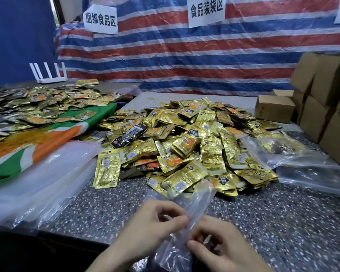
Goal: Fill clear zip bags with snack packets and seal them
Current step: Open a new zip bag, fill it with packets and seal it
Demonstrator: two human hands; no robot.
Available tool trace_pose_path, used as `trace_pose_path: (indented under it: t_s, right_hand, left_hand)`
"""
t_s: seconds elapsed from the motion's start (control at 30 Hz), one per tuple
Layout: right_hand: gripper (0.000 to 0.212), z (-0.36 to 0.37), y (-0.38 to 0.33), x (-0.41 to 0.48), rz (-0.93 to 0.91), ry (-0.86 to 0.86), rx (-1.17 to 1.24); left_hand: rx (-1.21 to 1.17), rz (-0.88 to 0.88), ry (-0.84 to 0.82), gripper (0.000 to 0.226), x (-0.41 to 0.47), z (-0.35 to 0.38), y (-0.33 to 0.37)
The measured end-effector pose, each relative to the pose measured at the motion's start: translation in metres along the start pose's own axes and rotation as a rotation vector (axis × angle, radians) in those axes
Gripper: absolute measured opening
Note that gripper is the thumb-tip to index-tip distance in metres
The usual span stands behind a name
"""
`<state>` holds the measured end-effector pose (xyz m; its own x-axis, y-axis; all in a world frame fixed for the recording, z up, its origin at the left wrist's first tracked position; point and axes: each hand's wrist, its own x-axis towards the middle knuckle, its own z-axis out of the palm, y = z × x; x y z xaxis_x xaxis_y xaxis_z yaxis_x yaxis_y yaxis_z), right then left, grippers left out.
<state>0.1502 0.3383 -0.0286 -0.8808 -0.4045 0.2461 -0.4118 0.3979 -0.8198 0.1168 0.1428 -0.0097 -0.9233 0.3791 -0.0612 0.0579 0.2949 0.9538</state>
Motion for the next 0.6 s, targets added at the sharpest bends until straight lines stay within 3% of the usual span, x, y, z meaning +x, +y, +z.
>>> trace_pose_path:
  t_s: [0.07,0.17,0.2,0.27,0.33,0.47,0.6]
  right_hand:
    - [0.016,0.001,-0.002,-0.004,0.008,0.096,-0.041]
    - [0.042,0.002,0.0,-0.01,-0.054,0.349,-0.15]
    - [0.051,-0.001,-0.002,-0.011,-0.133,0.383,-0.224]
    - [0.061,-0.006,-0.005,-0.012,-0.247,0.283,-0.389]
    - [0.054,-0.016,-0.005,-0.012,-0.248,0.186,-0.446]
    - [0.008,-0.029,0.001,-0.013,-0.337,0.256,-0.369]
    - [0.007,-0.033,0.005,-0.019,-0.436,0.364,-0.369]
  left_hand:
    - [-0.009,-0.012,0.083,0.007,0.001,0.003,0.002]
    - [-0.056,-0.044,0.122,0.015,0.002,0.006,0.01]
    - [-0.072,-0.054,0.116,0.019,0.003,0.008,0.012]
    - [-0.121,-0.071,0.065,0.027,0.004,0.01,0.017]
    - [-0.21,-0.099,-0.028,0.029,0.005,0.012,0.02]
    - [-0.283,-0.161,-0.166,0.03,0.009,0.009,0.022]
    - [-0.394,-0.168,-0.161,0.026,0.018,0.013,0.019]
